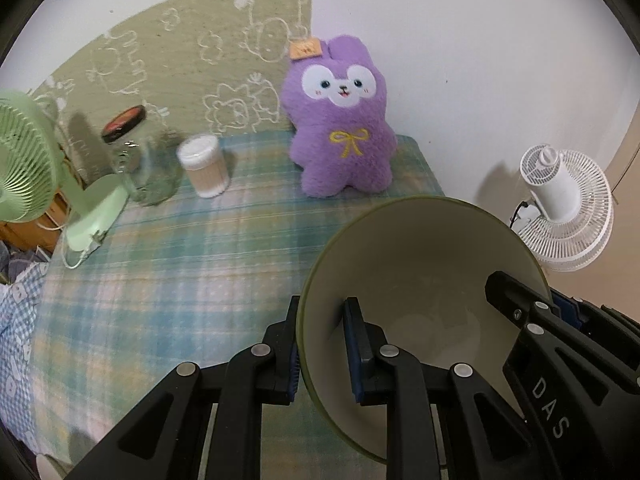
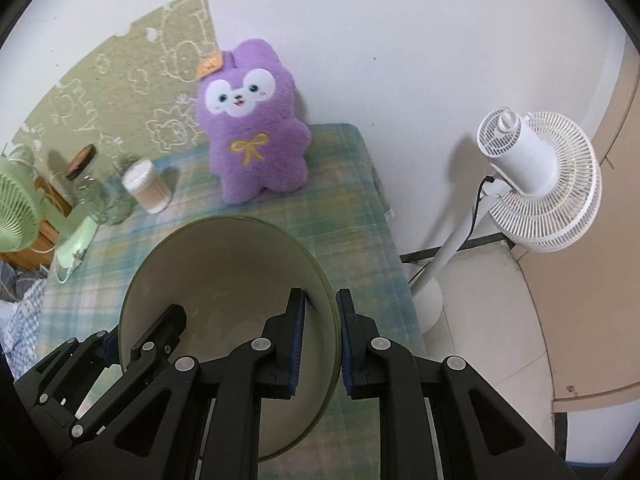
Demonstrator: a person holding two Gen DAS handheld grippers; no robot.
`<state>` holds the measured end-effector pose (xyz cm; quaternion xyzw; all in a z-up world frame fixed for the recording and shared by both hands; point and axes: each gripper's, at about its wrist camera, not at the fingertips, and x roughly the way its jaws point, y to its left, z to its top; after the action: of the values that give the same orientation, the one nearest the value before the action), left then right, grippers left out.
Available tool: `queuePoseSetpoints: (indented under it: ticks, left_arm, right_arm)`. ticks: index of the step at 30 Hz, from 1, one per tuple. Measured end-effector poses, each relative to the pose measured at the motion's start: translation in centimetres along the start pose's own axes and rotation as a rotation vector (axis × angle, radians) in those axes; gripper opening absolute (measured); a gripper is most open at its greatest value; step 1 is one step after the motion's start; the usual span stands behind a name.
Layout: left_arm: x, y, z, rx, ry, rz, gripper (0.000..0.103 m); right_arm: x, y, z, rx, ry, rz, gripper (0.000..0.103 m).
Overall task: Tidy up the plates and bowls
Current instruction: 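Lift the beige bowl and carry it toward the plate stack with both tools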
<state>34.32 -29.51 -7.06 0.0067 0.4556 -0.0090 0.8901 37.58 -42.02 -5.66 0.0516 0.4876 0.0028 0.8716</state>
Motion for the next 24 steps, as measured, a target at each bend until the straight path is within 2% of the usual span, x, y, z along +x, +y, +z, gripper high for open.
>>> queuePoseSetpoints:
  ticks: [16, 24]
  left_arm:
    - [-9.0, 6.0, -4.1, -0.014, -0.07, -0.008, 0.018]
    - [-12.3, 9.4, -7.0, -0.025, -0.068, -0.016, 0.018]
  right_arm:
    - [-9.0, 6.5, -5.0, -0.017, -0.065, -0.014, 0.019]
    - [-12.1, 10.1, -8.4, -0.024, -0.068, -0.017, 0.019]
